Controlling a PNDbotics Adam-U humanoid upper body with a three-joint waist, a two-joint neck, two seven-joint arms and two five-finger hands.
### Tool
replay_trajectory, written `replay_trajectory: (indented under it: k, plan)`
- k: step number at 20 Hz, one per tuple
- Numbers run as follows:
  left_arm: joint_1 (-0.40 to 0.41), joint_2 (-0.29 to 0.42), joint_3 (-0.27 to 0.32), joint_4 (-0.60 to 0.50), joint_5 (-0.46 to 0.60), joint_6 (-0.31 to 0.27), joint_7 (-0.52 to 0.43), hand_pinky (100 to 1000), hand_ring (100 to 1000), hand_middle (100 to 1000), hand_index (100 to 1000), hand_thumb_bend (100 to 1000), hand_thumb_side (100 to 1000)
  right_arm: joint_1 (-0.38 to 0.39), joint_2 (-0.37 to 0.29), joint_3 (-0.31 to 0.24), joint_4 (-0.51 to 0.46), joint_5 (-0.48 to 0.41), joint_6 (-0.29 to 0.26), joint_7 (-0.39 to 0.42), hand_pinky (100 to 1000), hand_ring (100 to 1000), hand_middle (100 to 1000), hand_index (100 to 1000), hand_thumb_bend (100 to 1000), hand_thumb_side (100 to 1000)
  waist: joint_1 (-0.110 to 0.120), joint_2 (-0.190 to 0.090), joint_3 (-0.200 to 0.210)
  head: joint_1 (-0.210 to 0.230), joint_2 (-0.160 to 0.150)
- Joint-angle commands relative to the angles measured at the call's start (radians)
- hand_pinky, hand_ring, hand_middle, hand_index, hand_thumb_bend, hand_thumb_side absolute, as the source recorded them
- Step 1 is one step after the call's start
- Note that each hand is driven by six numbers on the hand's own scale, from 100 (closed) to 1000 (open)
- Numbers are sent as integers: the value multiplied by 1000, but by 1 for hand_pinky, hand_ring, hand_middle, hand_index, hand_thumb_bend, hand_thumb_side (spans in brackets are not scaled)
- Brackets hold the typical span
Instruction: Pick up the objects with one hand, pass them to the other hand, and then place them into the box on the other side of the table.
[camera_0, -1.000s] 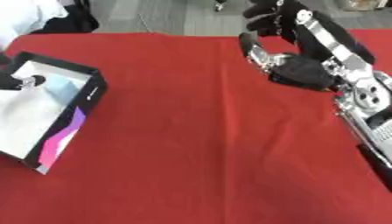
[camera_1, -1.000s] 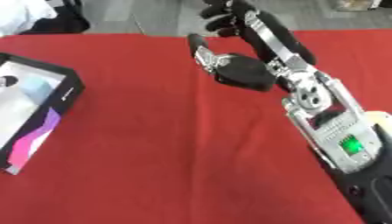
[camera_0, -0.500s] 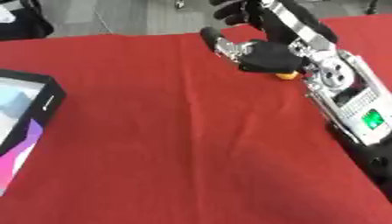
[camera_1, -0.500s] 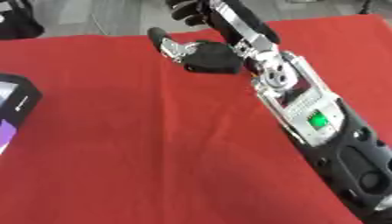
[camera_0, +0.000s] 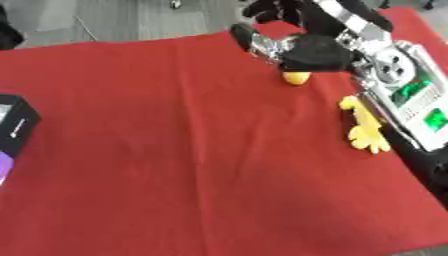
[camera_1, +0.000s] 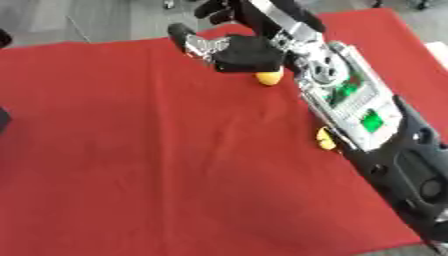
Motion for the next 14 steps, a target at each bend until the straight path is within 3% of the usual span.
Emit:
replay_trajectory:
  k: [1,9,14]
  plan:
    - [2,12,24,-42,38,-11,47,758,657,670,702,605,445,6,-84,-33,-24,-14,-9,64,850,817,827,932,338,447,1,-36,-1,6,6]
    - [25,19,27,-49,49,-4,51,759,660,672,701,602,452,100,-237,-57,-24,60,-114,180,869,850,860,936,401,439,-4,-27,-7,24,10]
    - [27,22,30,-50,48,-3,51,759,660,670,702,603,453,118,-276,-73,-20,58,-135,194,877,854,859,939,396,451,-7,-26,-10,28,16]
